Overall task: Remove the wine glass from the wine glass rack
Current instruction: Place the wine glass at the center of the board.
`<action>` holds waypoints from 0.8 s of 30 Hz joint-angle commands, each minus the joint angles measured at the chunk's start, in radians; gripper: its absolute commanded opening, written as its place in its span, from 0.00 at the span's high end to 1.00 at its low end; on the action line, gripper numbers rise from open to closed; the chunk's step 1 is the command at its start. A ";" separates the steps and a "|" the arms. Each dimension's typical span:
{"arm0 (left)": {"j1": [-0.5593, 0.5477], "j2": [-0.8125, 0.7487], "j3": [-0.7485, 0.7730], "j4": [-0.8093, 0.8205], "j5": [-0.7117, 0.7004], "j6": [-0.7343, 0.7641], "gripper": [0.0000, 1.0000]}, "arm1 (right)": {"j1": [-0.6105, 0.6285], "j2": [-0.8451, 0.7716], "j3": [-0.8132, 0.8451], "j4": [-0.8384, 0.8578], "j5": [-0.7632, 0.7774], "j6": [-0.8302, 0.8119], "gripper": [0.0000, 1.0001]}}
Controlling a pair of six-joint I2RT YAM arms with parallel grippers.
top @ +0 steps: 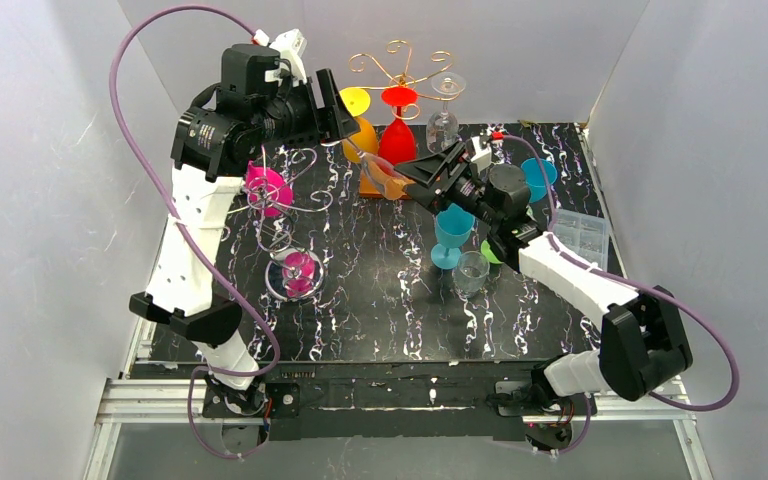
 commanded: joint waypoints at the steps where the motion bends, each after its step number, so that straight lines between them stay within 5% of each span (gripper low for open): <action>1: -0.006 -0.058 -0.005 0.028 0.021 -0.012 0.75 | -0.001 0.028 -0.011 0.140 -0.032 0.044 0.02; 15: 0.066 -0.061 -0.005 0.068 0.164 -0.137 0.75 | -0.001 0.012 -0.012 0.374 -0.058 0.128 0.05; 19: 0.125 -0.081 -0.052 0.132 0.294 -0.231 0.75 | -0.001 -0.013 0.014 0.409 -0.057 0.129 0.19; 24: 0.145 -0.109 -0.128 0.220 0.384 -0.302 0.76 | -0.001 -0.031 0.046 0.423 -0.066 0.139 0.66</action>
